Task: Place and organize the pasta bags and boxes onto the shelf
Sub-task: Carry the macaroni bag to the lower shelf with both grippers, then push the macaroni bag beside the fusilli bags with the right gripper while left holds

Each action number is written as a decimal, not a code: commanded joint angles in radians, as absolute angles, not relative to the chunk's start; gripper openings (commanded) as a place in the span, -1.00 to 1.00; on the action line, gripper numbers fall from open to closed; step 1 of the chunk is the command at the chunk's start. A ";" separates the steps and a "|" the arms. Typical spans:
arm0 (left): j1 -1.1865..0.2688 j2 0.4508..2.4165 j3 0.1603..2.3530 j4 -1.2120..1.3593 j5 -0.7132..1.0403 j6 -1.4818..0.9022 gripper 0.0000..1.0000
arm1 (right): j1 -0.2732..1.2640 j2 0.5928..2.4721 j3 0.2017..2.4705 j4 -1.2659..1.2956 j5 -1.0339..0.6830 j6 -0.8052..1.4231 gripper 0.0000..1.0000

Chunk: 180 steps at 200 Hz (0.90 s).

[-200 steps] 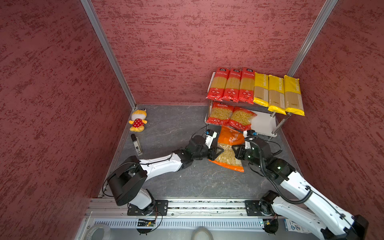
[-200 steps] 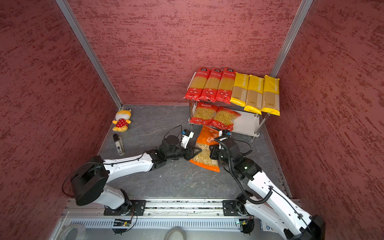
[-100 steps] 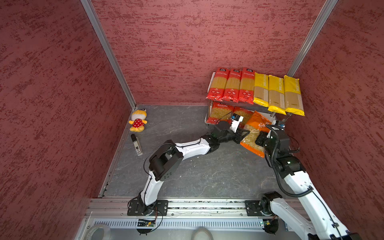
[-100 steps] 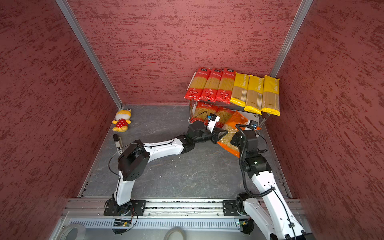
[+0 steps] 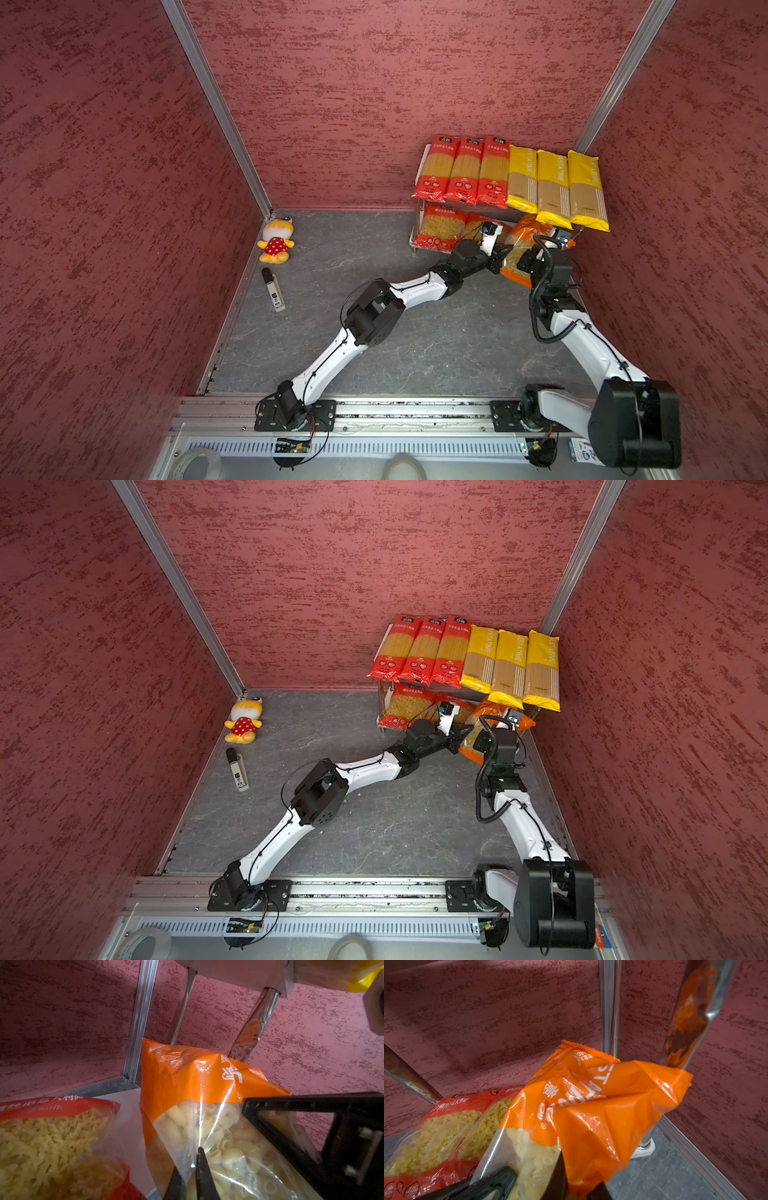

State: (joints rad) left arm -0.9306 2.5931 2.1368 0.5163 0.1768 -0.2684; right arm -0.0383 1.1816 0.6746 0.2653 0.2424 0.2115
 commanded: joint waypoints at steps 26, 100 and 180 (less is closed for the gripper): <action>-0.975 2.721 2.348 0.554 0.182 -0.221 -1.00 | -0.083 1.284 0.688 0.624 0.198 0.162 -0.87; -0.994 2.880 2.544 0.422 -0.021 -0.196 -1.00 | -0.092 1.471 0.748 0.521 0.268 0.154 -0.03; -1.015 2.931 2.604 0.414 -0.227 -0.158 -1.00 | -0.093 1.276 0.752 0.041 0.357 0.361 0.32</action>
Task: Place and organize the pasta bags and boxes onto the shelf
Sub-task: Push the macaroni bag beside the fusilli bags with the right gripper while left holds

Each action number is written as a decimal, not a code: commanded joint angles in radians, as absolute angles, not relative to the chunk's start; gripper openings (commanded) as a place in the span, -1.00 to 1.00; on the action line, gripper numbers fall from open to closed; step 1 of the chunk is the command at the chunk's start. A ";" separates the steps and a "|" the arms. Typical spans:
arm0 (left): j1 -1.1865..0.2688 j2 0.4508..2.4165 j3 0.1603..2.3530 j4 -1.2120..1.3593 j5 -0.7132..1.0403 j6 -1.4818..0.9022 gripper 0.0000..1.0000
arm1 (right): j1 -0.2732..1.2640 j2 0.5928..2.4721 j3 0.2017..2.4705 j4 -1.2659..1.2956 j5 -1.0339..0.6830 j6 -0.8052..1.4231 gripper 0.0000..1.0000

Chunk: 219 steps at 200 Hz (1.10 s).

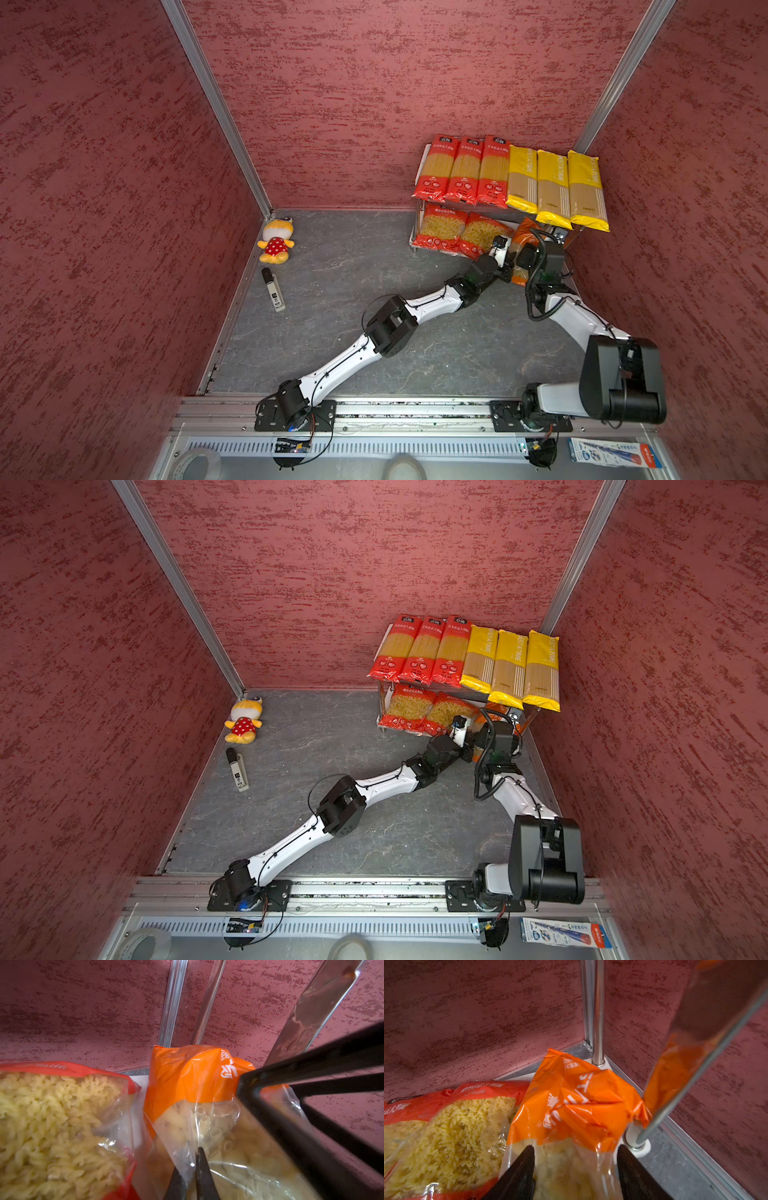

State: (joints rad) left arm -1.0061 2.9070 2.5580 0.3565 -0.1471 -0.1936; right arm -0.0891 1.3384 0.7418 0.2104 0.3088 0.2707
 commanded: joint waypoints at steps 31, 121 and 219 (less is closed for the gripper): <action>-1.015 2.935 2.605 0.414 -0.276 -0.169 -1.00 | -0.093 1.181 0.722 -0.084 0.248 0.499 0.32; -1.030 2.913 2.635 0.413 -0.268 -0.191 -1.00 | -0.207 1.112 0.401 0.255 -0.192 0.917 0.36; -1.025 2.935 2.671 0.412 -0.221 -0.184 -0.96 | -0.234 1.477 0.368 0.988 -0.138 1.073 0.05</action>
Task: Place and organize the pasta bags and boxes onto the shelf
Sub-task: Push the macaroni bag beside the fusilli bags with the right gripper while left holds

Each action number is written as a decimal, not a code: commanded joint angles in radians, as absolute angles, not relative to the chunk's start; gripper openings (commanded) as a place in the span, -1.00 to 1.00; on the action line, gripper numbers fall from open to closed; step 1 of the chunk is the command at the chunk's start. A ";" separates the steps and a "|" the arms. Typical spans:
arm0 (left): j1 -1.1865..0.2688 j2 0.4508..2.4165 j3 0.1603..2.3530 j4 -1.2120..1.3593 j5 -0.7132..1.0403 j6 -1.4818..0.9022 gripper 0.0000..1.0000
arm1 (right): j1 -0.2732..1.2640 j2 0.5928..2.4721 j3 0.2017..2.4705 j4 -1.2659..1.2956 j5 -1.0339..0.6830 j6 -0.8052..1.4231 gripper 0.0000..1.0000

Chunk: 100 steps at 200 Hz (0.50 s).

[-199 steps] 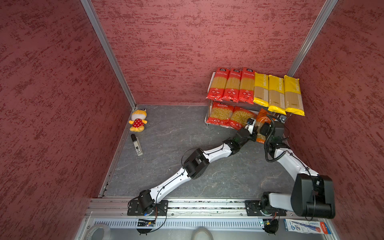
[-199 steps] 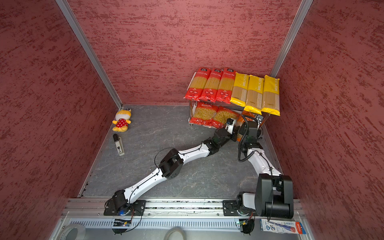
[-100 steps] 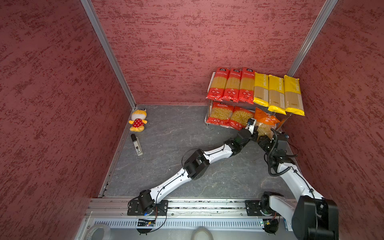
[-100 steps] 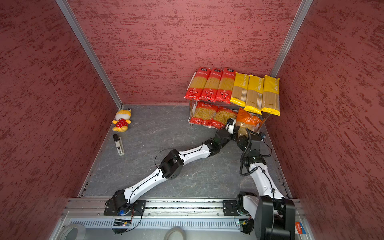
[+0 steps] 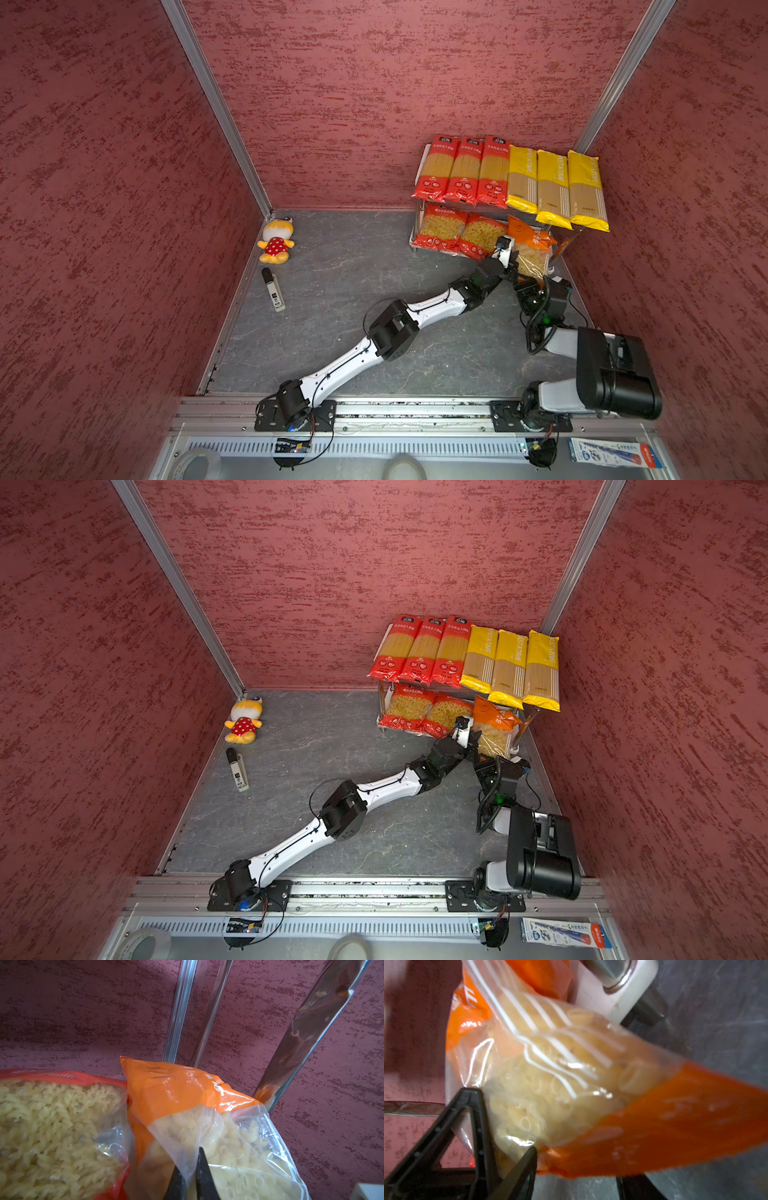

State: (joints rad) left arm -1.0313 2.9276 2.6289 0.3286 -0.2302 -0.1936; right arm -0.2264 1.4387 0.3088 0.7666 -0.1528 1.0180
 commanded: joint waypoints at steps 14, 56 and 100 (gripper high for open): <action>-1.022 2.930 2.664 0.412 -0.204 -0.164 -0.83 | -0.235 1.489 0.396 0.983 -0.127 1.072 -0.11; -1.023 2.870 2.559 0.456 -0.164 -0.137 -0.42 | -0.268 1.523 0.460 0.950 -0.099 1.051 -0.51; -1.023 2.757 2.363 0.572 -0.161 -0.119 -0.23 | -0.293 1.573 0.500 0.911 -0.106 1.002 -0.73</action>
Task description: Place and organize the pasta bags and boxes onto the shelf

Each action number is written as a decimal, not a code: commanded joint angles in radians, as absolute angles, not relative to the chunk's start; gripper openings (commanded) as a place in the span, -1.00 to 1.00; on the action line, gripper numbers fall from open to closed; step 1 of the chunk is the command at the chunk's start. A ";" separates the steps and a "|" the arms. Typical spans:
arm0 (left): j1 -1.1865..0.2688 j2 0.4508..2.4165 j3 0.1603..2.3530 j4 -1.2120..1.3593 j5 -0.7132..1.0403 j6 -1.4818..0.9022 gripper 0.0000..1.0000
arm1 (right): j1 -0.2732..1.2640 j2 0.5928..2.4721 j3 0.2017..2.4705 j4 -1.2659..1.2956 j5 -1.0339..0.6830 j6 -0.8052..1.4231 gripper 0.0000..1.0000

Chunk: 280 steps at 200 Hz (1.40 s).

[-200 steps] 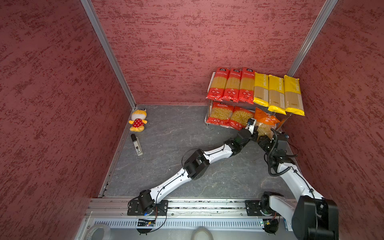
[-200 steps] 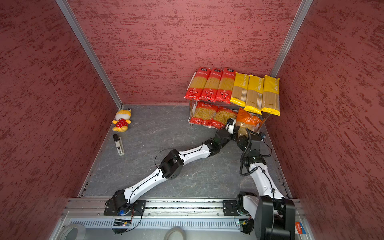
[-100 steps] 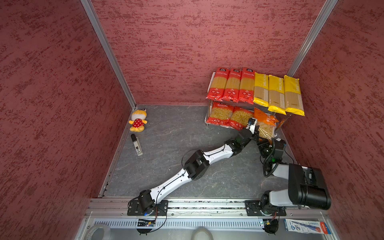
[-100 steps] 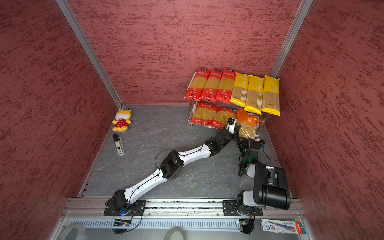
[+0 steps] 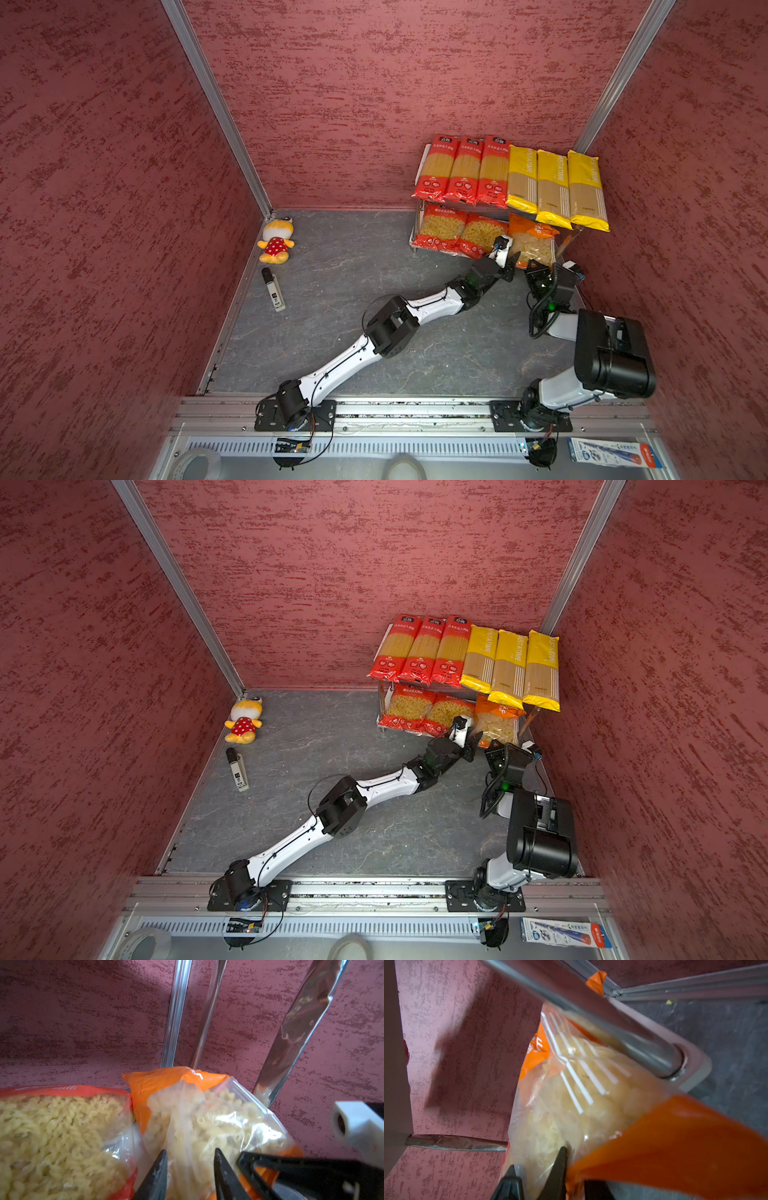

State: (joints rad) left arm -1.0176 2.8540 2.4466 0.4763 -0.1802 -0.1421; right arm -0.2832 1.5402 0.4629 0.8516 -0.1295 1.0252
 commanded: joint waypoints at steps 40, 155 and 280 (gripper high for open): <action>-1.026 2.614 2.143 0.693 -0.155 -0.089 -0.20 | -0.302 1.683 0.471 0.952 -0.161 1.069 -0.81; -1.091 2.113 1.295 0.984 -0.255 -0.046 0.00 | -0.285 1.377 0.376 0.572 -0.260 1.039 0.18; -0.597 0.926 0.393 0.233 -0.593 0.050 0.50 | -0.083 0.982 0.270 0.584 0.440 0.265 0.37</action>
